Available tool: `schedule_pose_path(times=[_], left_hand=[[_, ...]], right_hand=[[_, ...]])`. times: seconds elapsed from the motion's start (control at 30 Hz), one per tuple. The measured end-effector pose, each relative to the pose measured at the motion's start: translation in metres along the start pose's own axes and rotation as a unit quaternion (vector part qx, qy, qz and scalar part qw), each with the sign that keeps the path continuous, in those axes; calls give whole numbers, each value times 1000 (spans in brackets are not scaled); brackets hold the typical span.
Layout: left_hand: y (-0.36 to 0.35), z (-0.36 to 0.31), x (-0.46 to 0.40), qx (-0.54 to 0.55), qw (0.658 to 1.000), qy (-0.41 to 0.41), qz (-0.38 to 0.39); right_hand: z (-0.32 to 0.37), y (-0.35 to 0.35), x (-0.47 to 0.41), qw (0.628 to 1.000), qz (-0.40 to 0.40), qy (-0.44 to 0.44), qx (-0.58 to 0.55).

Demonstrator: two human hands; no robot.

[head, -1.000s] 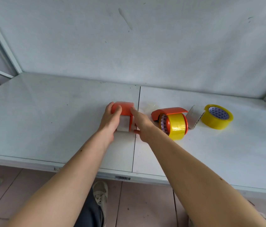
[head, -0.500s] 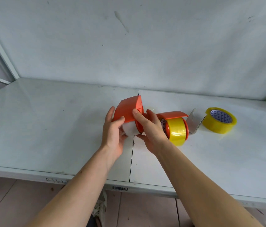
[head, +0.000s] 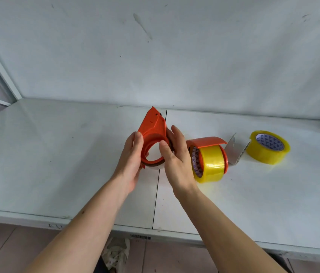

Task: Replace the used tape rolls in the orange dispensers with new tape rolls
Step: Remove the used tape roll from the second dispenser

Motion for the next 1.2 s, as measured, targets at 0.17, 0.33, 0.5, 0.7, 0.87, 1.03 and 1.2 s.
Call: schedule_pose_path(times=[0.17, 0.33, 0.5, 0.7, 0.87, 1.03, 1.2], left_hand=[[3, 1, -5, 99, 993, 56, 14], [3, 8, -4, 162, 980, 117, 13], [-3, 2, 2, 156, 977, 130, 65], [-4, -5, 10, 153, 978, 92, 104], [3, 0, 0, 203, 972, 93, 76], [7, 10, -6, 166, 977, 114, 70], [9, 12, -9, 188, 971, 123, 82]], right_hand=[[9, 15, -7, 999, 3, 38, -24], [6, 15, -6, 993, 7, 75, 91], [5, 9, -4, 992, 41, 92, 71], [-3, 10, -4, 997, 35, 59, 48], [-8, 2, 0, 994, 70, 56, 67], [-4, -2, 0, 995, 79, 60, -6], [8, 5, -3, 994, 67, 44, -73]])
Point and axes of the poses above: each hand's wrist, its own x-axis away from the middle knuckle, its own y-axis out of the back of the hand, z = x × y, the point moved 3 cm from there along -x, towards the middle knuckle, and after that the axes turned 1 degree about -y, right-handed, at the moved point
